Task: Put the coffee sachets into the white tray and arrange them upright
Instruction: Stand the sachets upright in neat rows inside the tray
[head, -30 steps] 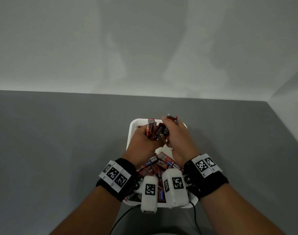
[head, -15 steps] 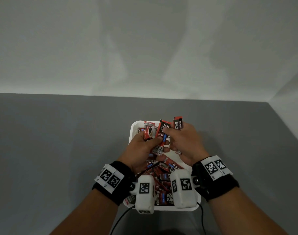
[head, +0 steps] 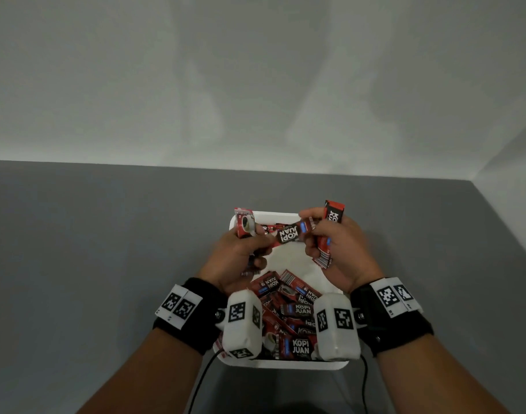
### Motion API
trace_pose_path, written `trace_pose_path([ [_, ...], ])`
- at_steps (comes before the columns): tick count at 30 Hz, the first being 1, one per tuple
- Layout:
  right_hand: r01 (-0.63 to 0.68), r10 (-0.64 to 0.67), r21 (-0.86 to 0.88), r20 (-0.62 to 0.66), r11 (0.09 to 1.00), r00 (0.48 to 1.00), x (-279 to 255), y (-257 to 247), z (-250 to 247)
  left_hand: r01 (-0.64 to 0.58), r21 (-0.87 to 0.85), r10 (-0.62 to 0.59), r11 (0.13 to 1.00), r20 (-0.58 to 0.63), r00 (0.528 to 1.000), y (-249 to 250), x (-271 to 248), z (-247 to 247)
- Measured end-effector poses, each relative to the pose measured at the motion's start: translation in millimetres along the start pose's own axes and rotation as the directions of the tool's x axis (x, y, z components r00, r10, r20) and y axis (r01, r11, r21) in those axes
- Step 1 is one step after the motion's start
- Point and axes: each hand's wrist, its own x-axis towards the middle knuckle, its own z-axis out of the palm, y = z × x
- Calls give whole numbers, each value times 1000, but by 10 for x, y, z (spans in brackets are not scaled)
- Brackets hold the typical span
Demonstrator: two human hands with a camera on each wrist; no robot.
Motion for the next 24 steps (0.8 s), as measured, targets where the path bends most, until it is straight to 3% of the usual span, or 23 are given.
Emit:
trace_pose_path([
  [3, -17, 18, 11, -21, 1000, 1000, 21, 8, -37, -122, 112, 130, 986, -67, 989, 54, 45, 21],
  [7, 27, -44, -204, -79, 979, 996, 47, 92, -61, -143, 106, 153, 984, -85, 985, 113, 40, 39],
  [12, 7, -52, -213, -205, 977, 977, 62, 132, -57, -239, 221, 275, 946, -151, 949, 71, 8, 77],
  [16, -70, 55, -109, -135, 992, 989, 54, 160, 114, -324, 385, 362, 865, -30, 932, 6, -57, 276],
  [19, -77, 69, -99, -75, 992, 995, 65, 113, 258, -321, 398, 304, 860, 107, 947, -29, -98, 397],
  [21, -66, 53, -116, -114, 991, 992, 108, 87, 292, -239, 355, 214, 904, 107, 971, -32, -113, 410],
  [24, -66, 27, -202, -190, 977, 981, 148, 69, 239, -11, 47, 9, 999, 50, 999, 22, -114, 364],
])
